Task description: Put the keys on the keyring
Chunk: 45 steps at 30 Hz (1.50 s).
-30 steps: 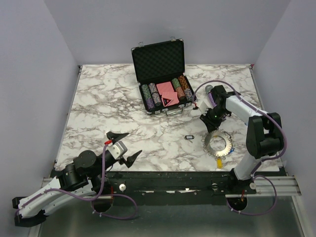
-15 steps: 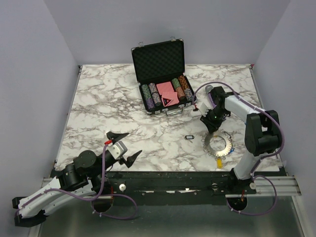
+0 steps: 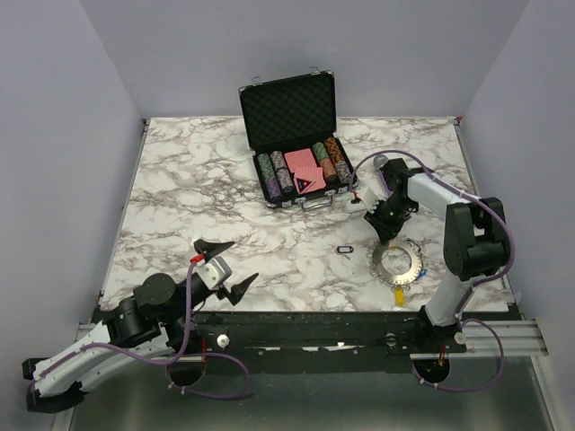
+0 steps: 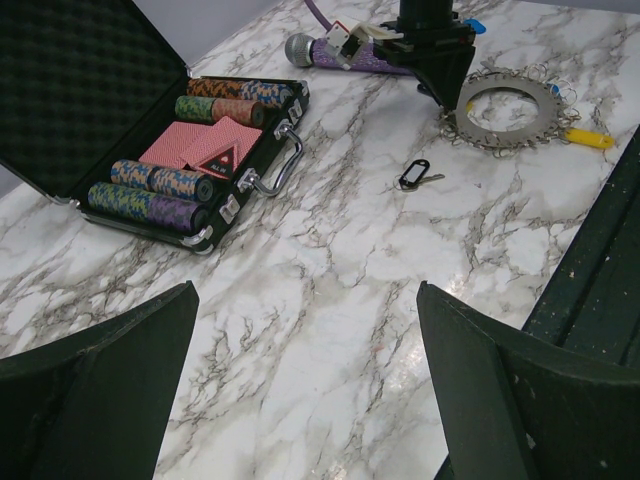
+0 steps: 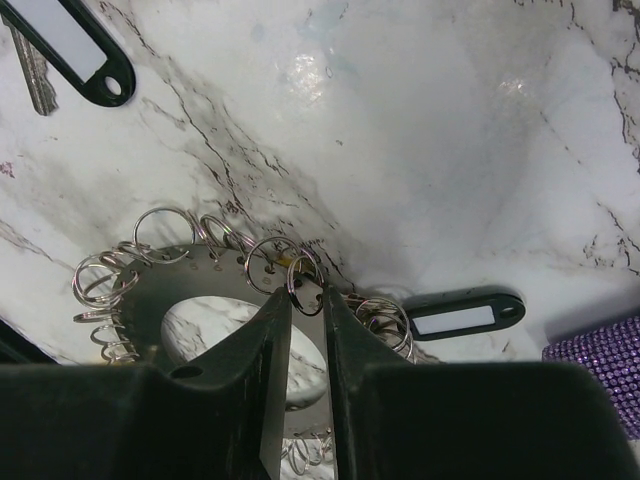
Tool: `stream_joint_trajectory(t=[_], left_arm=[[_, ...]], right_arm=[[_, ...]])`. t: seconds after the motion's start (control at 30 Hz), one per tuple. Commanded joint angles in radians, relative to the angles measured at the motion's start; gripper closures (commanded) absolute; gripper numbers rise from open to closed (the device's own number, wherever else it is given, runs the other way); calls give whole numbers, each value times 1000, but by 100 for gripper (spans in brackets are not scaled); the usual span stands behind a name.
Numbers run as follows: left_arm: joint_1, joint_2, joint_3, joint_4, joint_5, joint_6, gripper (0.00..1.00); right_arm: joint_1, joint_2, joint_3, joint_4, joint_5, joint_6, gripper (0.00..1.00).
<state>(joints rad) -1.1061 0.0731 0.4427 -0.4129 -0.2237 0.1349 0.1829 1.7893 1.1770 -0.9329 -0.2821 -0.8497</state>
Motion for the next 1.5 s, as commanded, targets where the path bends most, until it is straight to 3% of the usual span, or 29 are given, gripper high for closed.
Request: stream_joint_trajectory(t=[0.0, 0.27, 0.63, 1.47], left_arm=[[5, -4, -6, 6, 18, 11, 1], [5, -4, -6, 6, 18, 11, 1], [5, -4, -7, 6, 18, 12, 1], [5, -2, -6, 5, 23, 11, 1]], right_arm=[[-3, 19, 19, 11, -15, -17, 74], [-3, 12, 16, 23, -29, -28, 77], [-3, -5, 13, -4, -71, -60, 100], [-5, -231, -27, -103, -242, -40, 100]])
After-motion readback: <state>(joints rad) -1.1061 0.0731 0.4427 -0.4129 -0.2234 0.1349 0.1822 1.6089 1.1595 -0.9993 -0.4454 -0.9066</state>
